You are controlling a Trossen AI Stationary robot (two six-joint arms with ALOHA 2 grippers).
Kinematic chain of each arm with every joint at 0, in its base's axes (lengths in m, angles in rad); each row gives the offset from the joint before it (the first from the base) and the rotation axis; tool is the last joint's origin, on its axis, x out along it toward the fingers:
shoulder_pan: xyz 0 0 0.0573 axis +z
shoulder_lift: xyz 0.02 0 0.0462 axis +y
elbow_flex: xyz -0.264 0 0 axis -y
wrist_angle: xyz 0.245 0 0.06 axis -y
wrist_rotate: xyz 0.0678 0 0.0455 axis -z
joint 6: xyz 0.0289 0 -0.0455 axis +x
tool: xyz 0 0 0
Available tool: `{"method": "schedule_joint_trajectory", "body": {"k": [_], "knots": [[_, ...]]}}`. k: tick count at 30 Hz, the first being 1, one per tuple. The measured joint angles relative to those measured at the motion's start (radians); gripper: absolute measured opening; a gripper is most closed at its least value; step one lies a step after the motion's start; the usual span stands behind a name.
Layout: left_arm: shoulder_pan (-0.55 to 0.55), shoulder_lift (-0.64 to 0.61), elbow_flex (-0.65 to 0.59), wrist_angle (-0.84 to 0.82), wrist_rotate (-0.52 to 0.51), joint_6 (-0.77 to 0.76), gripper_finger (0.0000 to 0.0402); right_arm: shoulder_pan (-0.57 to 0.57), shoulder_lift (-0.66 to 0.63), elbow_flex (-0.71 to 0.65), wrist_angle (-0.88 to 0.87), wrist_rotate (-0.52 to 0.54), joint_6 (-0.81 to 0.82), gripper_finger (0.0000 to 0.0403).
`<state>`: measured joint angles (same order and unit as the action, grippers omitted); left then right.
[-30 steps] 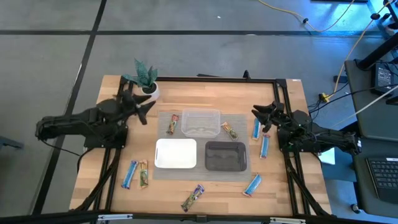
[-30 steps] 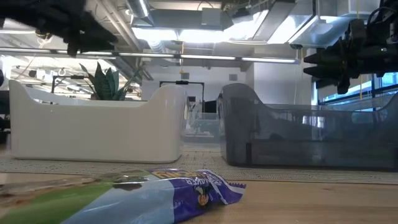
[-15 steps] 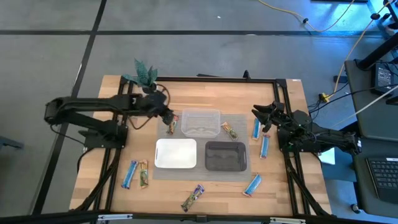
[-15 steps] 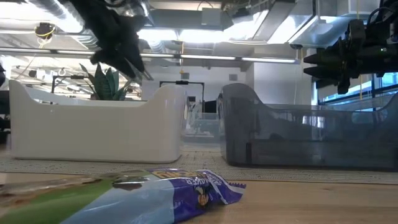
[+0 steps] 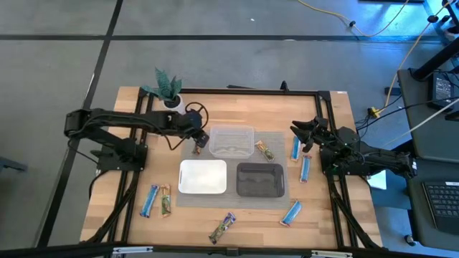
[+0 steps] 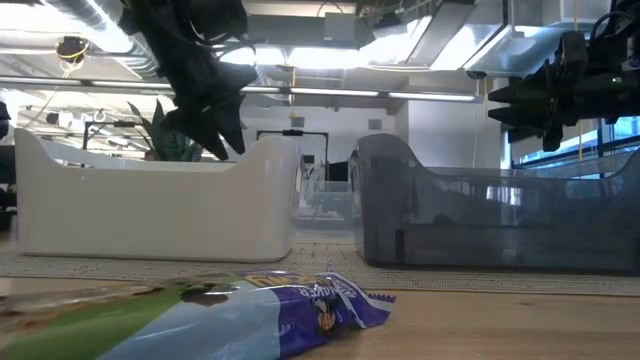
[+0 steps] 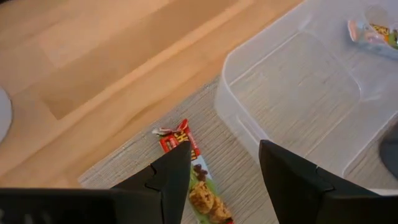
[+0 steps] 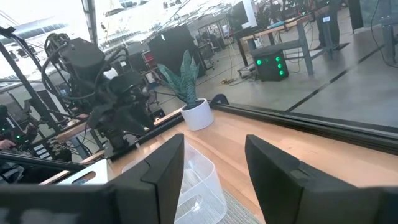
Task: Pick and place Granola Bars by type
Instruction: Put the top left red granola bar into the transparent bin
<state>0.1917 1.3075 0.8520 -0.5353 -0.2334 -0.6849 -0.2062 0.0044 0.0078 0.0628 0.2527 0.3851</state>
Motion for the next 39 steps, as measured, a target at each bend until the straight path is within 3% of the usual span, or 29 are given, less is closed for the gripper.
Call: {"method": "schedule_joint_trajectory", "body": {"k": [6, 12, 18, 22, 29, 39], "knots": [[0.000, 0.020, 0.000, -0.019, 0.063, -0.001, 0.0227, 0.000, 0.000, 0.000, 0.000, -0.001, 0.000, 0.0174], [-0.009, 0.033, 0.000, -0.014, 0.086, 0.110, 0.0262, 0.000, 0.000, 0.000, 0.000, -0.001, 0.000, 0.0174], [-0.009, 0.032, 0.000, -0.015, 0.106, 0.110, 0.0263, 0.000, 0.000, 0.000, 0.000, -0.001, 0.000, 0.0174], [-0.004, 0.032, 0.000, -0.051, 0.097, 0.032, 0.0261, 0.000, 0.000, 0.000, 0.000, -0.002, 0.004, 0.0174], [-0.010, 0.032, -0.049, -0.059, 0.052, 0.197, 0.0261, 0.000, 0.000, 0.000, 0.000, -0.001, 0.004, 0.0174], [0.019, 0.032, -0.119, 0.042, 0.059, 0.094, 0.0261, 0.000, 0.000, 0.000, 0.000, 0.000, 0.008, 0.0174]]}}
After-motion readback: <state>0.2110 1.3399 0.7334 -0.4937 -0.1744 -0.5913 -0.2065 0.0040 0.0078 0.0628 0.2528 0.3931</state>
